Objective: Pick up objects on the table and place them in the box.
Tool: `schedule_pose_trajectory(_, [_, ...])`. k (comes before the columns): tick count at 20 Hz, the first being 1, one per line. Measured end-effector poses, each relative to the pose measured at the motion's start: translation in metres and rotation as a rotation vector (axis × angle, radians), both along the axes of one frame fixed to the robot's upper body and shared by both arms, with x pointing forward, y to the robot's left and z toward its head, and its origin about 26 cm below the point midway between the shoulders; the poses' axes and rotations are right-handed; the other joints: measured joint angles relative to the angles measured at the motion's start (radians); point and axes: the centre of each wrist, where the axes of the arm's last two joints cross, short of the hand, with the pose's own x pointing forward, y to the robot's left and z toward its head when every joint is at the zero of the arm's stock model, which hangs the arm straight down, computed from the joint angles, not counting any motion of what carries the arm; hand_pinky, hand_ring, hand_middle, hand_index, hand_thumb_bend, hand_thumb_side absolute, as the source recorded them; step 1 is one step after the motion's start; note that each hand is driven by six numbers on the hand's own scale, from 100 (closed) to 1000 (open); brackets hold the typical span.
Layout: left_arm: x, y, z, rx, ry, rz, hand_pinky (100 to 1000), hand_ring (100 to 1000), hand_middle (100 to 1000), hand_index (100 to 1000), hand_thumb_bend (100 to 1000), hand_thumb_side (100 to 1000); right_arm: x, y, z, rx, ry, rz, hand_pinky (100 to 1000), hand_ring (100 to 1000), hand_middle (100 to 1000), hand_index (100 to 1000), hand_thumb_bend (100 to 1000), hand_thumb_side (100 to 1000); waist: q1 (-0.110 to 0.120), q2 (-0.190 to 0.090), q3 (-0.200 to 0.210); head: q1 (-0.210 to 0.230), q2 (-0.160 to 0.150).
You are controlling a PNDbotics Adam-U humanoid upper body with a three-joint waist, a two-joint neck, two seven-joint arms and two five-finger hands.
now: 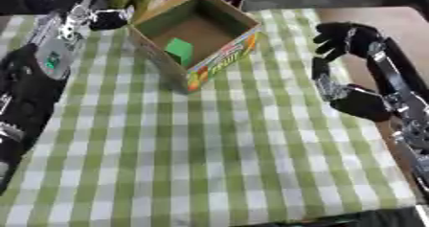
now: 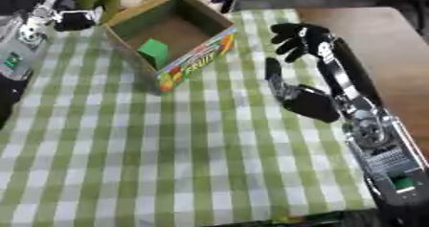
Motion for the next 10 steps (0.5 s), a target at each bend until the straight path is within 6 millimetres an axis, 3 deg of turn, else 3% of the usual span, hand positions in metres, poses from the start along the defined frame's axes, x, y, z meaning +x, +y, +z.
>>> schedule_pose_trajectory(2, [0.003, -0.008, -0.011, 0.009, 0.022, 0.008, 594, 545, 458, 625, 206, 265, 0.000, 0.002, 0.000, 0.001, 0.000, 0.008, 581, 655, 676, 855, 100, 389, 0.001, 0.000, -0.012, 0.006, 0.000])
schedule_pose_trajectory(4, [0.006, -0.013, -0.023, 0.025, 0.040, 0.023, 641, 646, 577, 732, 316, 359, 0.000, 0.002, 0.000, 0.000, 0.004, 0.011, 581, 655, 676, 855, 100, 389, 0.002, 0.000, -0.022, 0.011, -0.001])
schedule_pose_trajectory(5, [0.006, -0.015, -0.028, 0.034, 0.045, 0.031, 689, 735, 700, 854, 479, 482, 0.000, 0.003, 0.000, 0.001, 0.004, 0.012, 581, 655, 676, 855, 100, 389, 0.003, 0.000, -0.025, 0.013, -0.001])
schedule_pose_trajectory(6, [0.007, -0.016, -0.032, 0.045, 0.049, 0.037, 713, 783, 772, 908, 646, 581, 0.000, 0.003, 0.000, 0.002, 0.005, 0.013, 581, 655, 676, 855, 100, 389, 0.004, 0.000, -0.027, 0.014, -0.001])
schedule_pose_trajectory(8, [0.007, -0.017, -0.036, 0.062, 0.046, 0.045, 732, 815, 817, 936, 782, 637, 0.000, 0.004, 0.000, 0.005, 0.005, 0.015, 582, 655, 676, 855, 100, 389, 0.004, 0.000, -0.028, 0.014, -0.001])
schedule_pose_trajectory(10, [0.007, -0.016, -0.036, 0.072, 0.036, 0.050, 737, 822, 833, 952, 850, 667, 0.000, 0.004, 0.000, 0.005, 0.005, 0.015, 582, 655, 675, 855, 100, 389, 0.005, 0.000, -0.027, 0.014, -0.001])
